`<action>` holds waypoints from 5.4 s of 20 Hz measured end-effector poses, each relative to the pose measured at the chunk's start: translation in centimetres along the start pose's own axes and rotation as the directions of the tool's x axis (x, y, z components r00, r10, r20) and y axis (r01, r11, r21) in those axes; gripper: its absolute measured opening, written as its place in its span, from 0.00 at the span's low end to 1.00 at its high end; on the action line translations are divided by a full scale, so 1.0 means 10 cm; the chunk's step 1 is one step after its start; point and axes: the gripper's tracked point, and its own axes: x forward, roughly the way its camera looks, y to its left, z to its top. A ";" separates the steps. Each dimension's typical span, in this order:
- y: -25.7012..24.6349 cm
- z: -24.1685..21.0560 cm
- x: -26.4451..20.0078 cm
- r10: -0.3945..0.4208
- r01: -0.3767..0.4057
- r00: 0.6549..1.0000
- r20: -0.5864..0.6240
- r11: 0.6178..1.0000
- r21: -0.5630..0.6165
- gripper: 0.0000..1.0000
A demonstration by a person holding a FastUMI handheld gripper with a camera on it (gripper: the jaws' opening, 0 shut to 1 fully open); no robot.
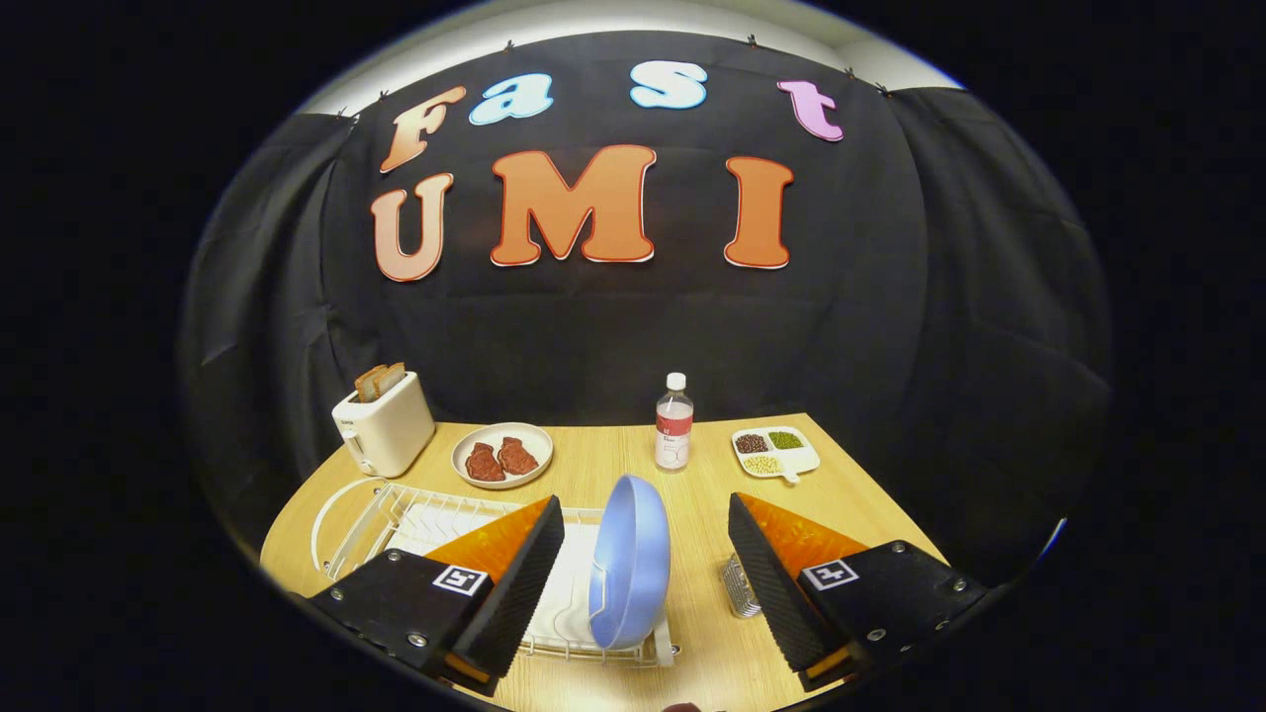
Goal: Take the plate from the dish rack, then take the spoon from the basket and place it into the plate.
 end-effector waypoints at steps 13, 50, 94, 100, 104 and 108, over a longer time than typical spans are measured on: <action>-0.05 -0.74 0.61 -0.069 0.053 0.945 -0.319 0.997 -0.058 0.71; 0.06 -0.57 -0.92 -0.107 0.141 0.950 -0.294 0.985 0.095 0.21; 0.94 -2.89 -1.17 0.344 0.171 0.800 -0.492 0.654 0.736 0.34; 0.62 -2.67 -1.25 0.285 0.153 0.829 -0.482 0.713 0.685 0.64; 0.34 -2.42 -1.26 0.210 0.137 0.859 -0.467 0.785 0.604 0.92; 0.06 -2.07 -1.20 0.130 0.111 0.894 -0.429 0.863 0.494 0.99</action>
